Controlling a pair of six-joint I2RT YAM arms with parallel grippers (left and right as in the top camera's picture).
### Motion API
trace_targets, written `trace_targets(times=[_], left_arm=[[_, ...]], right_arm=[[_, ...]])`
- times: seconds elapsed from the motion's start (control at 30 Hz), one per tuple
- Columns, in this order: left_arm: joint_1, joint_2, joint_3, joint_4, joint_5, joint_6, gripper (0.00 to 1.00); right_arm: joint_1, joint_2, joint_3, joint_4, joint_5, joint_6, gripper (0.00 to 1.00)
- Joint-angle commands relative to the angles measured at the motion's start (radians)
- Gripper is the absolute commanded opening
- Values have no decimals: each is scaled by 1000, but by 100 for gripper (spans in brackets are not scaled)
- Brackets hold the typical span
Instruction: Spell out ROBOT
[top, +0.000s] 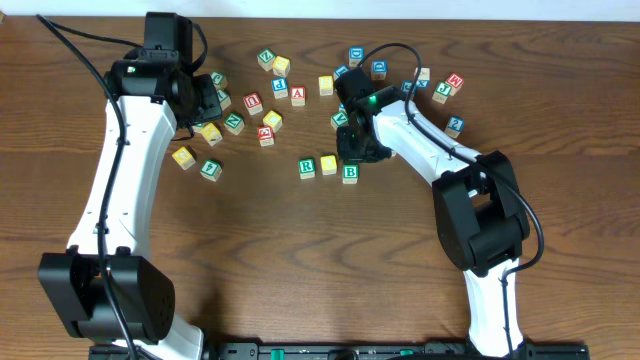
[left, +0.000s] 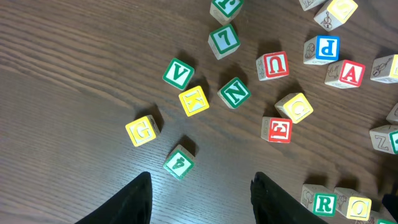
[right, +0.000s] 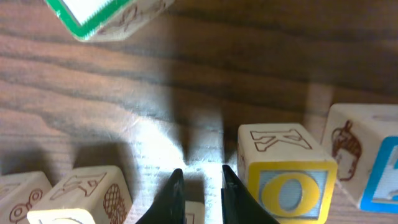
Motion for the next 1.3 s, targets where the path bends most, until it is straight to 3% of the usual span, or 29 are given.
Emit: trace_targets(times=[0.0, 0.77, 1.27], left_arm=[[2, -9, -1, -3, -5, 1, 51], [2, -9, -1, -3, -5, 1, 50], [2, -9, -1, -3, -5, 1, 50]], right_arm=[[5, 1, -6, 14, 49, 19, 15], [-3, 2, -6, 39, 89, 18, 17], [-47, -62, 60, 11, 79, 6, 13]])
